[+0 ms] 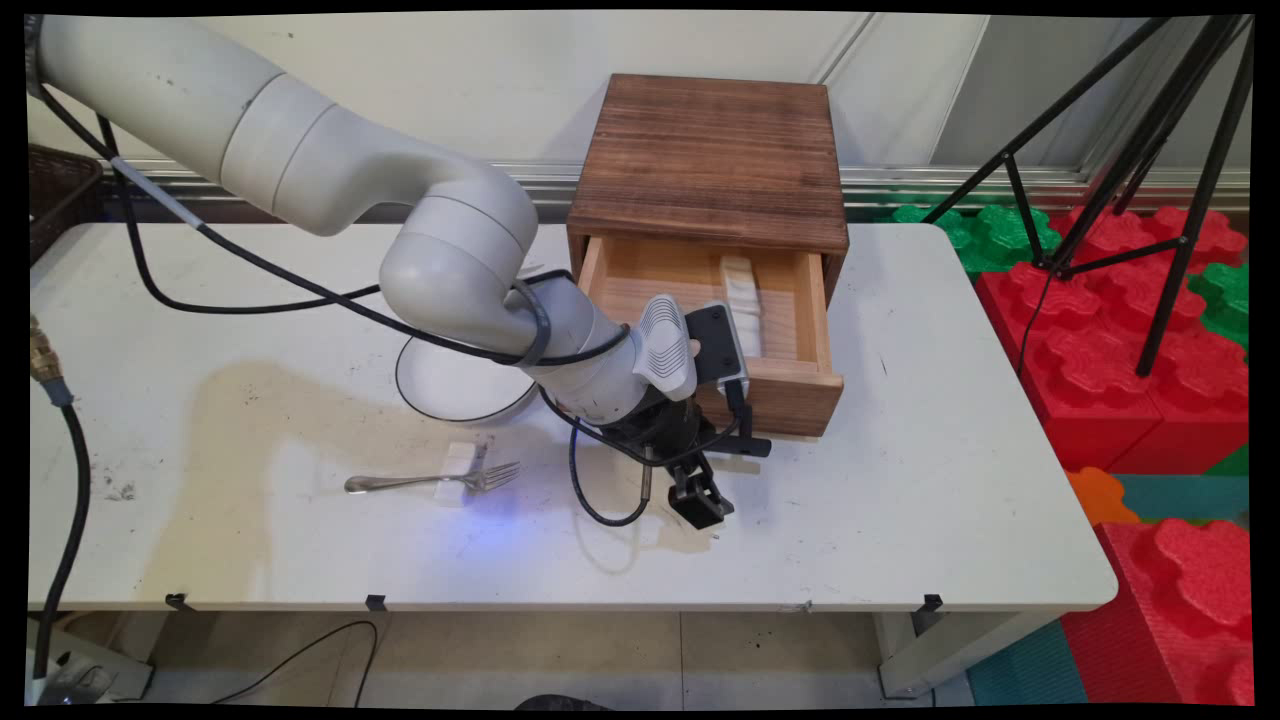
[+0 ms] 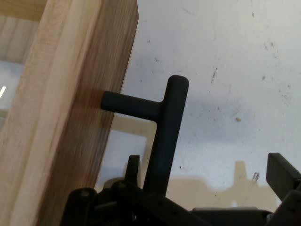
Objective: Open the drawer
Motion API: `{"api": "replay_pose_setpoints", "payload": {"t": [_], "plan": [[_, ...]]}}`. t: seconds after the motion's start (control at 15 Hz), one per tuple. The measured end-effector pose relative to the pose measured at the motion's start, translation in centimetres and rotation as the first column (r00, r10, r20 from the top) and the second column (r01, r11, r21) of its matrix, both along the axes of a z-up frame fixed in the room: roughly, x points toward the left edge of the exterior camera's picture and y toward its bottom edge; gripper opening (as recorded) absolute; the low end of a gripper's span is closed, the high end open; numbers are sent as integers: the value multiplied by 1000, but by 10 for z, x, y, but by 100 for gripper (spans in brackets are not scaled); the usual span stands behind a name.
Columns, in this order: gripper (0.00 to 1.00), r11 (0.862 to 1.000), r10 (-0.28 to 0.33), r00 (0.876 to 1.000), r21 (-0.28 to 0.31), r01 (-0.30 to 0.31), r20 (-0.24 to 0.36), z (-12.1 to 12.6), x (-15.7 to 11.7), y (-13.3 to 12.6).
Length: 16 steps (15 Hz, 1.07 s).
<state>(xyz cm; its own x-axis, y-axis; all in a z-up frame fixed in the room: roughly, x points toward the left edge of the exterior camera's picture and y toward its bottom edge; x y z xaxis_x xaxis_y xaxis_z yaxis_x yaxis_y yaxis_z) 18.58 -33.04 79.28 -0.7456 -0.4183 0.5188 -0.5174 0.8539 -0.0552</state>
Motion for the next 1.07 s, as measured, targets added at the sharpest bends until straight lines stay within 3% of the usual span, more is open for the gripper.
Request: {"api": "replay_pose_setpoints", "payload": {"t": [1.07], "plan": [[100, 1000, -27, 1000, -14, 27, -9, 5, -4, 26]]}}
